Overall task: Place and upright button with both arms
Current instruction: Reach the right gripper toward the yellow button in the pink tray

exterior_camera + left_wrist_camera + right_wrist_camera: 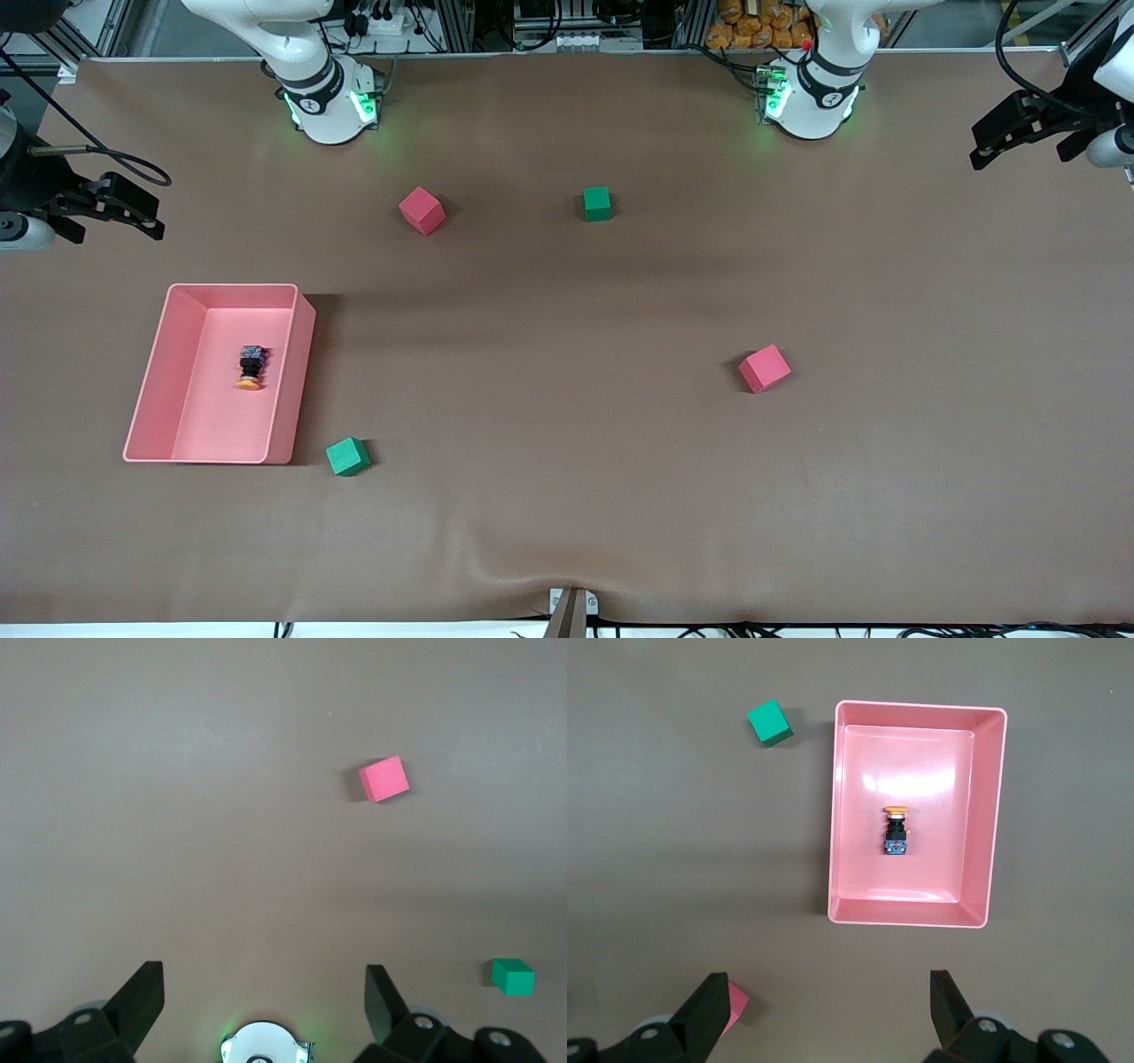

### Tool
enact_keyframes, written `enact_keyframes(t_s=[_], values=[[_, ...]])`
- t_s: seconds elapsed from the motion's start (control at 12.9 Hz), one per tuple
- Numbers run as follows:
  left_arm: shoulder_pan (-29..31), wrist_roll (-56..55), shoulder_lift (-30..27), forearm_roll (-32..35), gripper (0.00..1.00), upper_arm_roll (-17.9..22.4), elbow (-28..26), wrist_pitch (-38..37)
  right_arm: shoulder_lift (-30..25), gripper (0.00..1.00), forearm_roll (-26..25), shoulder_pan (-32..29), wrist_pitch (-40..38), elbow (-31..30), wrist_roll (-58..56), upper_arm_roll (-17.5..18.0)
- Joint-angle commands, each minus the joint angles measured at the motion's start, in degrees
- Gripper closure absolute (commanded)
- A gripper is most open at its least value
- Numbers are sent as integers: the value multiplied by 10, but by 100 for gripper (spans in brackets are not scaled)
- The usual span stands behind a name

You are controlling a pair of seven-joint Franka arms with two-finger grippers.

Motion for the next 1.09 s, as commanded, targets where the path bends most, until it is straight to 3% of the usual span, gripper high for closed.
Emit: enact_keyframes(t_s=[0.0,0.54,1.01], values=[[4,8,-3,6,0,-2,6,-7,5,0,-1,-13,-7,11,-7,8],[2,8,7,5,0,1,27,-7,13,0,-2,-11,-7,11,-7,8],[2,6,7,-2,0,-4,17,-8,108,0,-13,-21,1,17,-9,7]])
